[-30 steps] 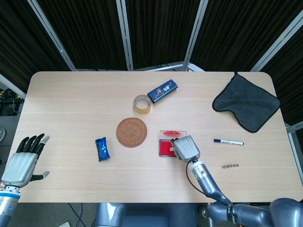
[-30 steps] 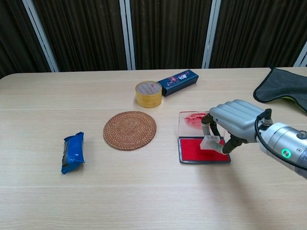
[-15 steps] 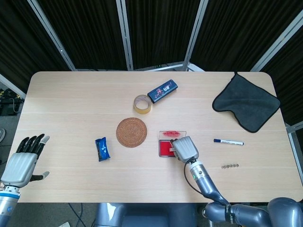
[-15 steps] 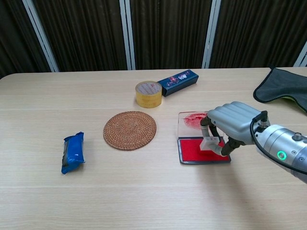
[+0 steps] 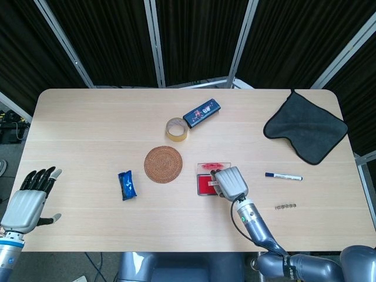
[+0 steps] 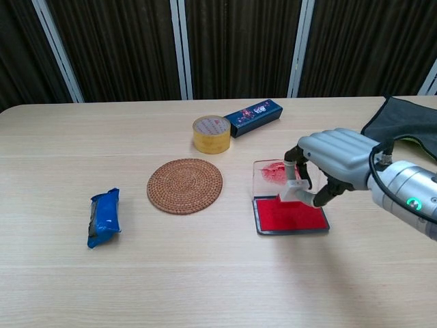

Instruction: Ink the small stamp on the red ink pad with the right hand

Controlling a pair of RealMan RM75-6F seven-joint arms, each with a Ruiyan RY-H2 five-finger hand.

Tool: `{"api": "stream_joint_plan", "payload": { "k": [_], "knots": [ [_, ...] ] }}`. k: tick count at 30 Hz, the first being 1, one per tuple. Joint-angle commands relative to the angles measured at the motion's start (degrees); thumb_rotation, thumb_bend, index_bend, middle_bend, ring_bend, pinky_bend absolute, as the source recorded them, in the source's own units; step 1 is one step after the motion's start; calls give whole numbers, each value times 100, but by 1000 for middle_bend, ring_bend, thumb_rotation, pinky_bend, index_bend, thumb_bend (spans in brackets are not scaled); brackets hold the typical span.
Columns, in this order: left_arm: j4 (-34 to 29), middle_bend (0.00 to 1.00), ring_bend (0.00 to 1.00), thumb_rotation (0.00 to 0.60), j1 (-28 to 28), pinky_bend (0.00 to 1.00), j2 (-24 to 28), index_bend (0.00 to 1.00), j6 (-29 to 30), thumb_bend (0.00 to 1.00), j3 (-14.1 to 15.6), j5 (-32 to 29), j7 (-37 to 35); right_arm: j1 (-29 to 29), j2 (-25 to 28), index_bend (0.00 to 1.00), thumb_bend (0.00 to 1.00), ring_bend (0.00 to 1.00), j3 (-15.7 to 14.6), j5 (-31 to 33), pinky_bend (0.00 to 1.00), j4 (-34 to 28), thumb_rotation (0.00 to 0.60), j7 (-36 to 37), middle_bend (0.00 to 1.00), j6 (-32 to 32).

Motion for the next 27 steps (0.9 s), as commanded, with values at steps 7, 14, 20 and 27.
{"api": "stream_joint_plan", "payload": {
  "k": [7, 14, 20, 27],
  "knots": [
    [-11, 0, 0, 600, 14, 0, 12, 0, 16, 0, 26, 57, -19, -270, 946, 560, 408, 998, -331, -319, 1000, -903, 600, 336, 580, 62],
    [-30, 0, 0, 600, 25, 0, -10, 0, 19, 0, 57, 97, 34, -530, 1139, 560, 408, 998, -1026, -942, 1000, -822, 600, 639, 581, 75],
    [-50, 0, 0, 600, 39, 0, -25, 0, 42, 0, 68, 113, 80, -618, 1055, 560, 409, 998, -1245, -1290, 1000, -431, 600, 817, 580, 137],
    [-47, 0, 0, 600, 38, 0, -29, 0, 36, 0, 65, 101, 87, -684, 954, 560, 408, 998, -1299, -1397, 1000, -126, 600, 973, 580, 137]
  ]
}}
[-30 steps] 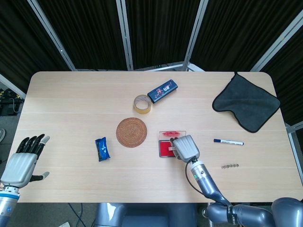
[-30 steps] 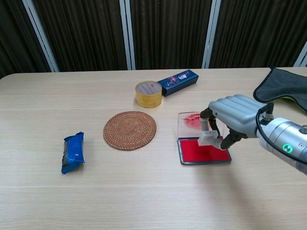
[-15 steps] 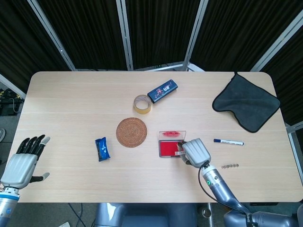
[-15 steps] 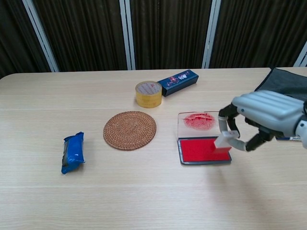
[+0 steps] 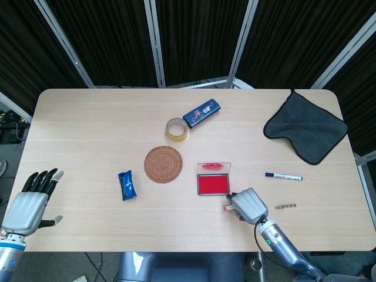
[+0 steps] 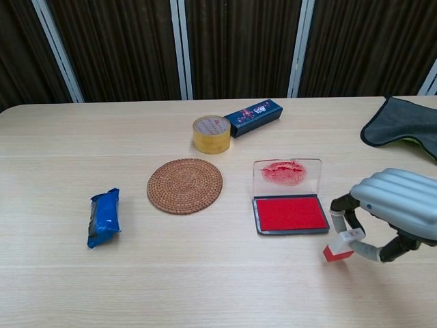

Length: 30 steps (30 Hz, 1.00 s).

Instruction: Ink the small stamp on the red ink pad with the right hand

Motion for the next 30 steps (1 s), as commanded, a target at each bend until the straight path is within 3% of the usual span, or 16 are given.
{"api": "stream_joint_plan", "payload": {
  "k": [1, 9, 17, 26, 30],
  "knots": [
    [5, 0, 0, 600, 0, 0, 0, 0, 0, 0, 1, 4, -3, -37, -57, 559, 408, 998, -26, -14, 1000, 112, 600, 48, 580, -26],
    [10, 0, 0, 600, -2, 0, 0, 0, -7, 0, -1, 0, -17, -96, -120, 480, 399, 998, -48, -26, 1000, 214, 600, 43, 554, -59],
    [12, 0, 0, 600, -2, 0, 0, 0, -14, 0, 4, 7, -17, -127, -131, 426, 255, 998, 2, 1, 1000, 172, 600, -59, 487, -85],
    [11, 0, 0, 600, 3, 0, 7, 0, -1, 0, 0, 16, -31, -168, -97, 403, 222, 998, 37, 40, 1000, 120, 600, -151, 467, -130],
    [7, 0, 0, 600, 5, 0, 7, 0, 0, 0, 3, 22, -27, -194, -52, 344, 222, 998, 49, 4, 1000, 75, 600, -129, 424, -91]
  ]
}}
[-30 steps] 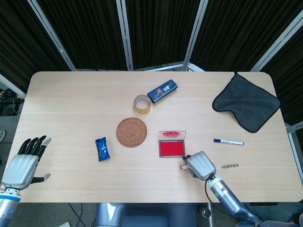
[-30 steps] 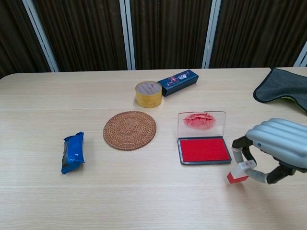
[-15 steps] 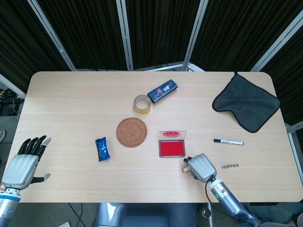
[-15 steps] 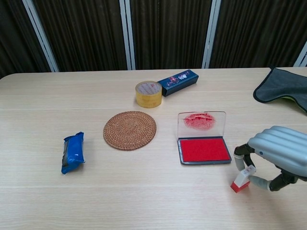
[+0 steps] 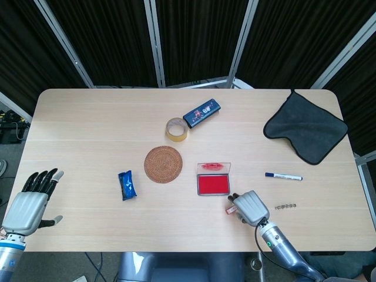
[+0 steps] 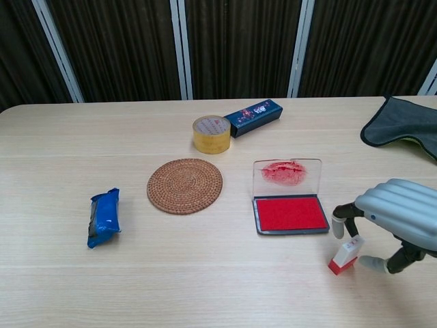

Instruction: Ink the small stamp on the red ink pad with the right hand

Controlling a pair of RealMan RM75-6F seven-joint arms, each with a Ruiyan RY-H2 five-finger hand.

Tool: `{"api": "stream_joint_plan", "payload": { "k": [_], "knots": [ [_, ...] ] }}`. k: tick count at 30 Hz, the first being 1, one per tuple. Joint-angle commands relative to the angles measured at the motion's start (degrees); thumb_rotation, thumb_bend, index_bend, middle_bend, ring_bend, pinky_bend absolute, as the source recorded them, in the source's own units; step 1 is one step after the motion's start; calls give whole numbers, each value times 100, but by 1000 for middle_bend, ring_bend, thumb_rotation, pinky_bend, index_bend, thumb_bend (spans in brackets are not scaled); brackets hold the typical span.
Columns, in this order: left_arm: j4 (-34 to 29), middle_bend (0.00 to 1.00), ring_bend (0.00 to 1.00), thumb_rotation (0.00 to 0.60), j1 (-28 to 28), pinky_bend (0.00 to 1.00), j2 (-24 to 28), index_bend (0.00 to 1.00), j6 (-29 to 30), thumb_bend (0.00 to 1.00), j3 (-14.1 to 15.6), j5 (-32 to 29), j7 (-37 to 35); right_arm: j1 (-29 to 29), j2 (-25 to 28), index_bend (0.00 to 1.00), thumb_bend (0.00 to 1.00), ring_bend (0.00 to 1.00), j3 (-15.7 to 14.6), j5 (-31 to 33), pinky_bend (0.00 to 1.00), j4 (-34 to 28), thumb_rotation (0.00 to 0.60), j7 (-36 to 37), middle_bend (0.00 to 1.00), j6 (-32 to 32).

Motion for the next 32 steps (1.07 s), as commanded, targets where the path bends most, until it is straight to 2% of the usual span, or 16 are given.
{"api": "stream_joint_plan", "payload": {
  "k": [1, 5, 10, 15, 18, 21, 23, 26, 28, 32],
  "knots": [
    [-2, 0, 0, 600, 1, 0, 2, 0, 0, 0, 1, 0, -2, -15, 40, 326, 222, 998, 2, -23, 1000, -38, 600, -1, 409, 25],
    [-10, 0, 0, 600, 7, 0, 16, 0, 3, 0, 7, 9, -22, -77, 230, 300, 222, 998, -13, -141, 1000, -245, 600, 33, 382, 181],
    [-27, 0, 0, 600, 30, 0, 72, 0, 45, 0, 6, 39, -115, -270, 740, 292, 221, 998, -106, -413, 1000, -758, 600, 234, 373, 609],
    [-39, 0, 0, 600, 63, 0, 165, 0, 105, 0, 28, 171, -299, -669, 1529, 291, 221, 997, -237, -920, 998, -1198, 600, 870, 373, 1523],
    [-62, 0, 0, 600, 78, 0, 237, 0, 117, 0, 71, 309, -452, -895, 1763, 282, 216, 942, -222, -1297, 869, -1024, 600, 1513, 347, 2199],
    [-67, 0, 0, 600, 95, 0, 303, 0, 162, 0, 118, 523, -595, -1130, 1813, 225, 107, 749, -102, -1504, 606, -550, 600, 2319, 232, 2916],
    [-32, 0, 0, 600, 98, 0, 332, 0, 206, 0, 137, 686, -717, -1280, 1804, 146, 16, 453, -56, -1491, 339, -320, 600, 2605, 107, 3186],
    [94, 0, 0, 600, 117, 0, 343, 0, 362, 0, 128, 953, -895, -1492, 1845, 58, 0, 91, -29, -1339, 75, -194, 600, 2811, 4, 3361],
    [155, 0, 0, 600, 146, 0, 336, 0, 480, 0, 120, 1082, -993, -1637, 1903, 19, 0, 7, -38, -1184, 11, -203, 600, 2819, 0, 3383],
    [282, 0, 0, 600, 195, 0, 291, 0, 638, 0, 94, 1194, -1060, -1802, 1922, 0, 0, 0, 9, -1060, 0, -182, 600, 2458, 0, 3441]
  ]
}}
